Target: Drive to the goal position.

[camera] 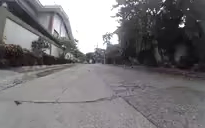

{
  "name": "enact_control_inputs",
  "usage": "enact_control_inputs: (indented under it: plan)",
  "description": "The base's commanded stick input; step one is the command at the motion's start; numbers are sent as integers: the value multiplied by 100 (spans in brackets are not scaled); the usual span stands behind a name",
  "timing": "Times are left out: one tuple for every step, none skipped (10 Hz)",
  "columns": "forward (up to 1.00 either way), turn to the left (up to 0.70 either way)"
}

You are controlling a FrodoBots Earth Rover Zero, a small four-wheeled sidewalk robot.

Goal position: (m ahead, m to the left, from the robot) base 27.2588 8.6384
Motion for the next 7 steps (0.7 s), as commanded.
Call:
enact_control_inputs:
  plan:
    - [100, 4]
    - [100, 4]
    - [100, 4]
    - [100, 4]
    - [100, 4]
    - [100, 4]
    - [100, 4]
